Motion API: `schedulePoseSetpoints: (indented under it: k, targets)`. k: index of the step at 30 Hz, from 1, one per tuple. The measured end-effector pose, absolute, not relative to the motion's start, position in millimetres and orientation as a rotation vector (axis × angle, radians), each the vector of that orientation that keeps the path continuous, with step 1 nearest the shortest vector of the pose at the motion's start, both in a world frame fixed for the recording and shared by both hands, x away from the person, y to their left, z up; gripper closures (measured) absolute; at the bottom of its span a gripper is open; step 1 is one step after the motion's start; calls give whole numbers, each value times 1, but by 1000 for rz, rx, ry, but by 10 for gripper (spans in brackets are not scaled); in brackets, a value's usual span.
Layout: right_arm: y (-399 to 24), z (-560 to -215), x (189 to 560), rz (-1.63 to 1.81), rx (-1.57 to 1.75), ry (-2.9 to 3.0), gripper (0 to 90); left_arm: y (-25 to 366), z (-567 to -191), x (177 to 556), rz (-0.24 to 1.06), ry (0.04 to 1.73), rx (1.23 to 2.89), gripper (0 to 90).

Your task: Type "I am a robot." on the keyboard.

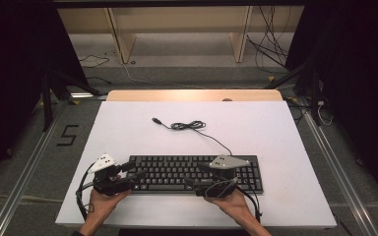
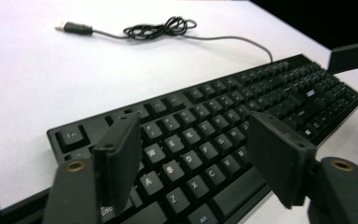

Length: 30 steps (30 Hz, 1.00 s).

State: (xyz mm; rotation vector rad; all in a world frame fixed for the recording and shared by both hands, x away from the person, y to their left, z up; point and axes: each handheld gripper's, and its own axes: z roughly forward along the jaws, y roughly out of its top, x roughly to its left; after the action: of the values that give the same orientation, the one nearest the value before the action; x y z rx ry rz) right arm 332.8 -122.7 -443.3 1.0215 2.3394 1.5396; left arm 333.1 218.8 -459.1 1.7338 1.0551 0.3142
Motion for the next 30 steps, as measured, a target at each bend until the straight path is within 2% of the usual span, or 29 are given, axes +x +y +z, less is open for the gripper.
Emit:
schedulePoseSetpoints:
  k: [5,15,19,26,30]
  targets:
    - [-117,-443,333,1548,1011,2344,298,219,-457,331,331,1044,1706,308]
    - [-99,-448,336,1520,982,2403,386,219,-457,330,331,1036,1702,290]
    - [-94,-452,337,1499,977,2432,490,219,-457,330,334,1032,1696,287]
    - [-88,-458,338,1440,962,2499,758,219,-457,330,339,1028,1696,287]
    - [-83,-463,340,1405,961,2521,860,219,-456,329,340,1027,1694,288]
